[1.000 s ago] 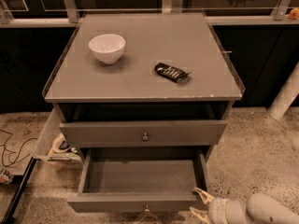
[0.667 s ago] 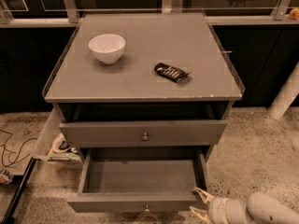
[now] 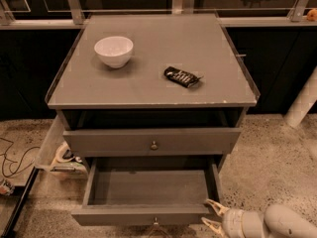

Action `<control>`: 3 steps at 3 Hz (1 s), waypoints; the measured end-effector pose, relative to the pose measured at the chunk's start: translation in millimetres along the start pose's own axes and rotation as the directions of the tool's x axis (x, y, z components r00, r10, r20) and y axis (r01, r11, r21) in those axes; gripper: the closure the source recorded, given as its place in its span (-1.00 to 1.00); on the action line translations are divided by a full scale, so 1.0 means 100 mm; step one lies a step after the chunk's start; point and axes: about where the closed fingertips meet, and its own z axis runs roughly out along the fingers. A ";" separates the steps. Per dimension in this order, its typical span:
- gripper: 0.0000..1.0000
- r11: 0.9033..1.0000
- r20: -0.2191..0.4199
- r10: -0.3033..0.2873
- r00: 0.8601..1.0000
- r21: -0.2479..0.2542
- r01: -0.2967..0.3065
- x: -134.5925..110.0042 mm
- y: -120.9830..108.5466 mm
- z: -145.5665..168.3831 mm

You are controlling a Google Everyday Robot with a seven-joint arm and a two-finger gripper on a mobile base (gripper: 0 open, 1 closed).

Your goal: Open middle drawer

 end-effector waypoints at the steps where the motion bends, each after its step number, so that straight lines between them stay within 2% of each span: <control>1: 0.00 1.000 0.000 0.000 1.000 0.000 0.000 0.00 0.00 0.00; 3: -0.93 1.000 0.000 0.000 1.000 0.000 0.000 0.00 0.00 0.00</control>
Offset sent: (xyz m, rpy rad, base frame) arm 0.0000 0.0000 0.0000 0.0000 0.0000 0.0000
